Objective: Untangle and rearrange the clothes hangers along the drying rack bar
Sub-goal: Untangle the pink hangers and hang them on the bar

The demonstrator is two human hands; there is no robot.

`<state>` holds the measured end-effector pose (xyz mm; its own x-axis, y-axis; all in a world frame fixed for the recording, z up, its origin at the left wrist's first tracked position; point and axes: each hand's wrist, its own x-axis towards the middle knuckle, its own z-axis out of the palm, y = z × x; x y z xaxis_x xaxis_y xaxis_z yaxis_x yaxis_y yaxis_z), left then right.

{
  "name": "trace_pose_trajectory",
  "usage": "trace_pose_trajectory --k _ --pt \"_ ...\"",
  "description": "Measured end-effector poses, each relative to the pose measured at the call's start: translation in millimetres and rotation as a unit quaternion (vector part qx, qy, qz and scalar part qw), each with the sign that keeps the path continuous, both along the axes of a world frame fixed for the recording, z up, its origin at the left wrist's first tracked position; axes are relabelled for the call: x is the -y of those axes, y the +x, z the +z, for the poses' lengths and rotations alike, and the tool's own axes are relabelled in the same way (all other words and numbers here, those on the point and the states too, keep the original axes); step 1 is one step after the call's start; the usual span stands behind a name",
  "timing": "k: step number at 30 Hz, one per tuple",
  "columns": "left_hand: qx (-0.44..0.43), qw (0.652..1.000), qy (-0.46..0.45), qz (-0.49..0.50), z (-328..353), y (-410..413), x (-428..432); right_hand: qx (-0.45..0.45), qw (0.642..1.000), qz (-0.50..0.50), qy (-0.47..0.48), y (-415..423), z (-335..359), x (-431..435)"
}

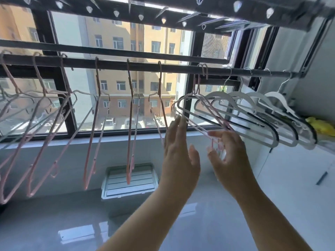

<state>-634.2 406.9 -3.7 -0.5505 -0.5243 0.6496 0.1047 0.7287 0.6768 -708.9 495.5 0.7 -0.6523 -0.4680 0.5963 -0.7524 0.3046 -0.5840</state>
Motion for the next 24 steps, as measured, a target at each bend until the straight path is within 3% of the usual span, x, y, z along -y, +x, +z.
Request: trace_pose_trajectory --k 4,9,13,24 --pt "0.088 0.990 0.013 -0.108 -3.9 -18.5 -23.1 -0.108 0.987 -0.113 0.028 -27.7 14.7 -9.7" --pt "0.184 0.974 0.039 -0.129 -17.2 -50.4 -24.4 -0.155 0.969 -0.152 0.119 -44.2 17.3 -7.1" --pt "0.166 0.976 0.061 -0.127 -23.2 -66.5 -21.6 -0.178 0.956 -0.175 0.157 -44.0 21.7 -3.1" --pt "0.051 0.991 0.035 -0.117 -36.8 -65.0 -9.6 -0.116 0.979 -0.122 0.114 -34.0 41.4 25.7"
